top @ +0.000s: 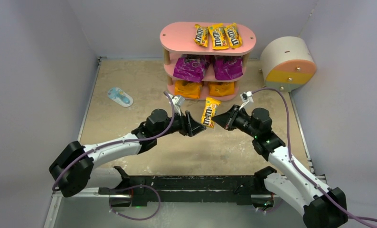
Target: Place and organize the candy bags onto the shelf
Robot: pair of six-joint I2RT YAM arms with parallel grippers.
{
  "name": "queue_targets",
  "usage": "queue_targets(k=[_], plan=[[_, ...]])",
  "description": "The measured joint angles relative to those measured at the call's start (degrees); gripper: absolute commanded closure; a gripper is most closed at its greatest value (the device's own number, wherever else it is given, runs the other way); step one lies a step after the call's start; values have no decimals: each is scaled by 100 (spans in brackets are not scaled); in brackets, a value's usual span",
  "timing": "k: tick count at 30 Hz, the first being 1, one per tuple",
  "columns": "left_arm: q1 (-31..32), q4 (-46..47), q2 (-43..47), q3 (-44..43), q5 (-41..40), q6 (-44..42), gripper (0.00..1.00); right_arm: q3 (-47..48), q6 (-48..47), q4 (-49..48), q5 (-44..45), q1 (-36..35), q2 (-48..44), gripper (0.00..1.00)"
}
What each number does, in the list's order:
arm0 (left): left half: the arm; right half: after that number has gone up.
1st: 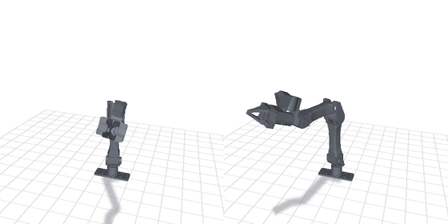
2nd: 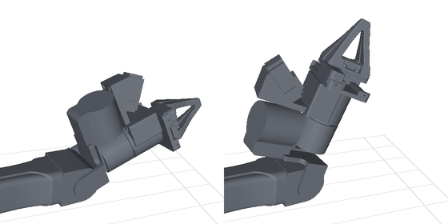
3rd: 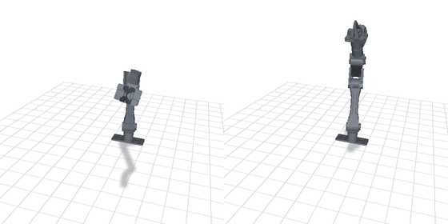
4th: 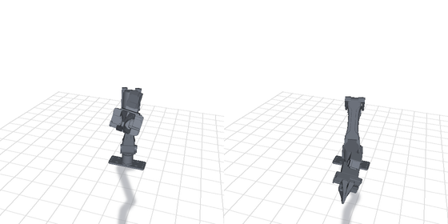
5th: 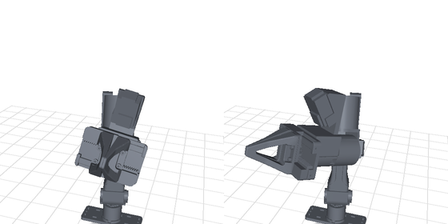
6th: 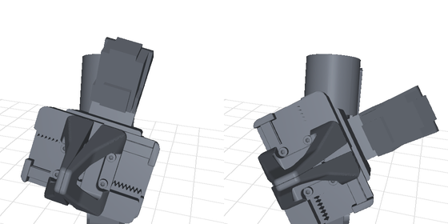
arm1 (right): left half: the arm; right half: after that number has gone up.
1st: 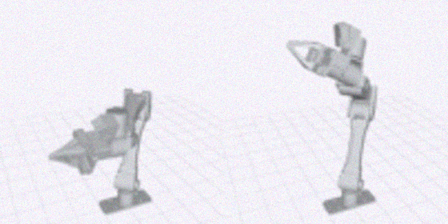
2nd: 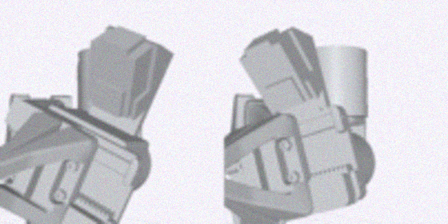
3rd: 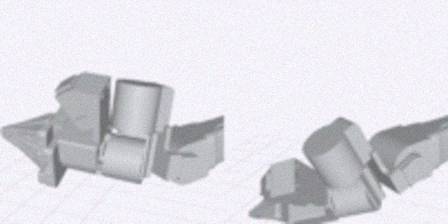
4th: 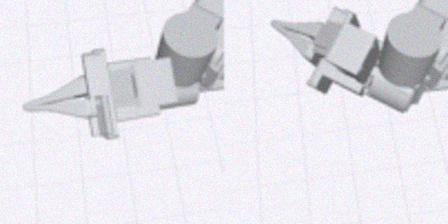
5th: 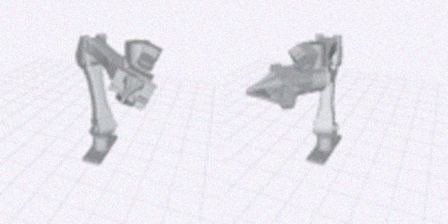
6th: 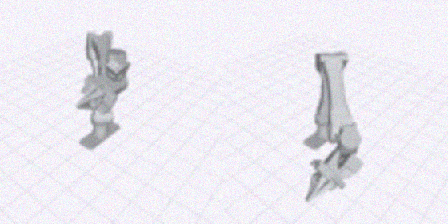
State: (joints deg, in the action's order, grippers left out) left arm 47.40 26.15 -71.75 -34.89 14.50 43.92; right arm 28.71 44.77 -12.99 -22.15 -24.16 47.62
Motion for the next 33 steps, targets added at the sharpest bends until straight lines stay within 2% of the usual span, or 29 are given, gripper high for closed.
queue_targets(k=[2, 11, 16, 18, 19, 20, 23, 28, 33], plan=[[0, 160, -63, -35, 74, 59, 53, 26, 37, -76, -26, -22, 0, 100], [0, 525, -306, -201, 192, 153, 56, 35, 90, -166, -170, -90, 46, 100], [0, 592, -426, -317, 216, 157, 94, 35, 85, -192, -201, -96, 46, 100], [0, 590, -466, -352, 236, 149, 100, 42, 68, -188, -201, -96, 44, 100], [0, 584, -472, -365, 238, 136, 100, 50, 55, -184, -199, -96, 44, 93], [0, 579, -474, -378, 236, 125, 100, 66, 33, -162, -188, -96, 39, 77], [0, 503, -474, -437, 203, 37, 100, 140, -35, -39, -131, -96, 24, 44], [-2, -212, -208, -645, -125, -352, 100, 234, -278, 459, 310, -103, -177, 3], [-96, -1287, 581, -1071, -833, -960, 100, 256, -396, 1294, 1464, -114, -669, 2]])
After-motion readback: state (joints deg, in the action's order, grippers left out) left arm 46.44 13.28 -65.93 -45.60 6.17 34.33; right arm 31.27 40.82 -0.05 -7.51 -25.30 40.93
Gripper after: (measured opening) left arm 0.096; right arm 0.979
